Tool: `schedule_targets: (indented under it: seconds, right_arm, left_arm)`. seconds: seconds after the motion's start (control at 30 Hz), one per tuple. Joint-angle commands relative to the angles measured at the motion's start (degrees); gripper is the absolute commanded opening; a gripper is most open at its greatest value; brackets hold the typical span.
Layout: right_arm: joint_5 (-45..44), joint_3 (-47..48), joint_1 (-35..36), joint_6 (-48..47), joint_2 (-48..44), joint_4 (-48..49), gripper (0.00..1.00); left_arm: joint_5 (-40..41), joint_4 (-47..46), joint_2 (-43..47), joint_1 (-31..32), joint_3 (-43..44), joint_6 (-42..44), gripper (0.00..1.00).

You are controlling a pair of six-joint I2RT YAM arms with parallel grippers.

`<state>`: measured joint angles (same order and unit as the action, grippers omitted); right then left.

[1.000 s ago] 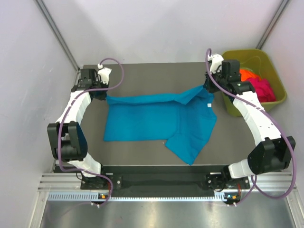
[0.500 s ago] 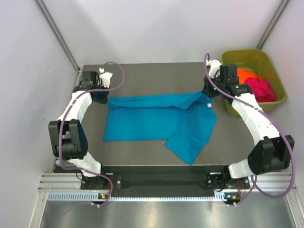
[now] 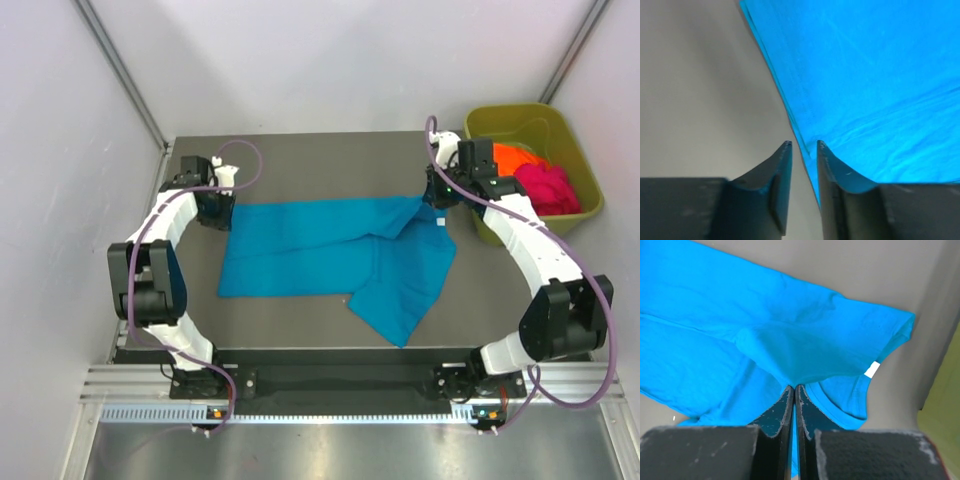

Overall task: Fold and stack the t-shirts
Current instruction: Fold the tshirt

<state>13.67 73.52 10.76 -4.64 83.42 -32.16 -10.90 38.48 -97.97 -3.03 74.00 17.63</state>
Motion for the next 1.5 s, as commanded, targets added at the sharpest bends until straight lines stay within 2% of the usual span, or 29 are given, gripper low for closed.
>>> schedule_targets:
  seconds: [0.0,0.1,0.2,0.3,0.4,0.67,0.87,1.23,1.47]
  right_arm:
    - [1.1,2.1,0.3,0.8,0.7,2.7,0.00]
    - [1.2,2.3,0.3,0.9,1.2,3.0,0.00]
    - [1.2,2.6,0.6,0.7,1.7,3.2,0.00]
    - [1.3,3.5,0.7,0.6,2.4,3.1,0.00]
    - [1.3,4.6,0.7,0.4,3.1,2.9,0.00]
    - [1.8,5.1,1.0,0.7,4.2,3.2,0.00]
    - [2.4,4.9,1.3,1.1,5.8,3.7,0.00]
    - [3.6,9.7,1.5,1.0,11.0,3.3,0.00]
    - [2.8,9.4,1.4,1.1,10.2,3.1,0.00]
  left_arm:
    - [-1.1,-2.5,3.6,-0.3,2.7,-2.6,0.33]
    - [-4.7,-6.0,3.7,0.1,3.7,-3.5,0.36]
    - [-6.4,-4.3,-1.2,2.1,7.9,-4.4,0.35]
    - [-9.6,0.0,-8.3,4.4,13.6,-5.5,0.30]
    - [-11.5,5.0,-14.8,5.9,18.6,-5.4,0.20]
    - [-12.4,15.0,-23.9,6.5,24.9,-4.2,0.07]
    - [-11.6,16.7,-24.2,6.5,22.9,-3.8,0.00]
    - [-9.6,19.4,-26.1,6.5,22.9,-4.8,0.00]
    - [-9.2,19.4,-26.8,6.5,23.6,-4.2,0.00]
